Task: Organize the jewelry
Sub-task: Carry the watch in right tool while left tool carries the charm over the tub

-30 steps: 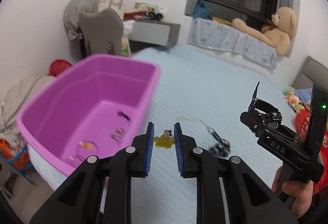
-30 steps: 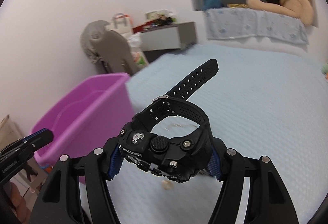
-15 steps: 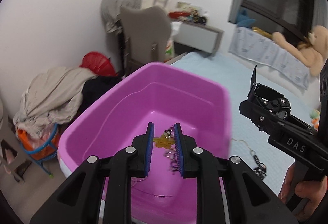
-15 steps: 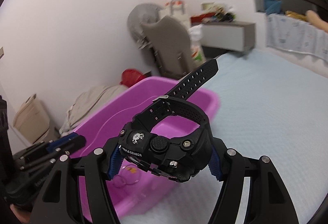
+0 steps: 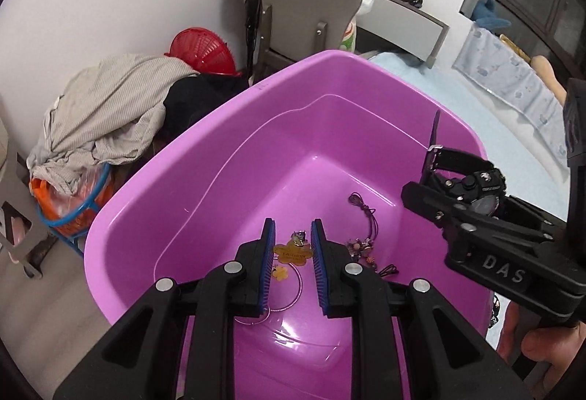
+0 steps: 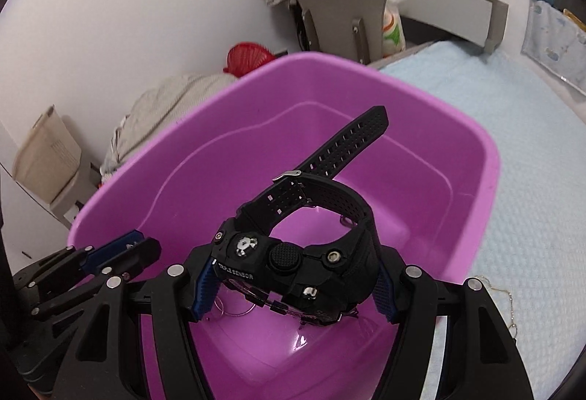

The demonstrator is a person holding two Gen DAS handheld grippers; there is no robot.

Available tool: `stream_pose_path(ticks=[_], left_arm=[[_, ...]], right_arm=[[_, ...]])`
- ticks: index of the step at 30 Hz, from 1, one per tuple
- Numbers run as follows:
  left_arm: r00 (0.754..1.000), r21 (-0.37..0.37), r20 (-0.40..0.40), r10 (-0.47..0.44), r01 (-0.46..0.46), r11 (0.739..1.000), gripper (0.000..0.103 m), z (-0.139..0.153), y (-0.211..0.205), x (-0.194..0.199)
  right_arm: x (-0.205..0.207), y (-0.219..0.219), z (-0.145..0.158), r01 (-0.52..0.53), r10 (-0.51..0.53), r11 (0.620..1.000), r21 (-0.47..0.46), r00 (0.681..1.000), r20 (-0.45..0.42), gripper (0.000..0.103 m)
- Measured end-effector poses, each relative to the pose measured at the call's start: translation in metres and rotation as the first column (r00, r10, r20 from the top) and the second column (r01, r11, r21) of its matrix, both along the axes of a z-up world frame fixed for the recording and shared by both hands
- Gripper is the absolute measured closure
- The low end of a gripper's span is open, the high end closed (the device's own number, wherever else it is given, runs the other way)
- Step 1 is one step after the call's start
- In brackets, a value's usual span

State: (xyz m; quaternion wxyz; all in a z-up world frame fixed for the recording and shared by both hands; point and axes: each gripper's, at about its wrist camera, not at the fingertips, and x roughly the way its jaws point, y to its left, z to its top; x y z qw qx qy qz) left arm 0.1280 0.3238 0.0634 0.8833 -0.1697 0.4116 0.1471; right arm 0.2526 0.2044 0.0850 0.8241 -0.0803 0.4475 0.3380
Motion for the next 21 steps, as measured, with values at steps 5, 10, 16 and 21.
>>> stream_pose_path(ticks=[5,10,16,21], left_arm=[[1.0,0.008,-0.023,0.009,-0.008,1.0,0.083,-0.003,0.004,0.006],[0.999,0.009,-0.052,0.016,-0.016,1.0,0.083,-0.01,0.008,0.012],[0.995,0.014,-0.084,0.051,-0.05,0.999,0.06,-0.011,0.012,0.012],[0.995,0.047,-0.06,0.083,-0.08,0.996,0.027,-0.005,0.011,0.006]], right_arm=[[0.007,0.012,-0.01,-0.01,0.009,0.999,-0.033,1.0,-0.029,0.038],[0.017,0.019,-0.014,0.001,-0.003,0.999,-0.049,0.999,-0.049,0.038],[0.023,0.027,-0.019,0.002,-0.009,0.995,-0.104,0.998,-0.065,0.038],[0.018,0.025,-0.016,0.023,-0.028,0.995,-0.1,0.999,-0.043,0.029]])
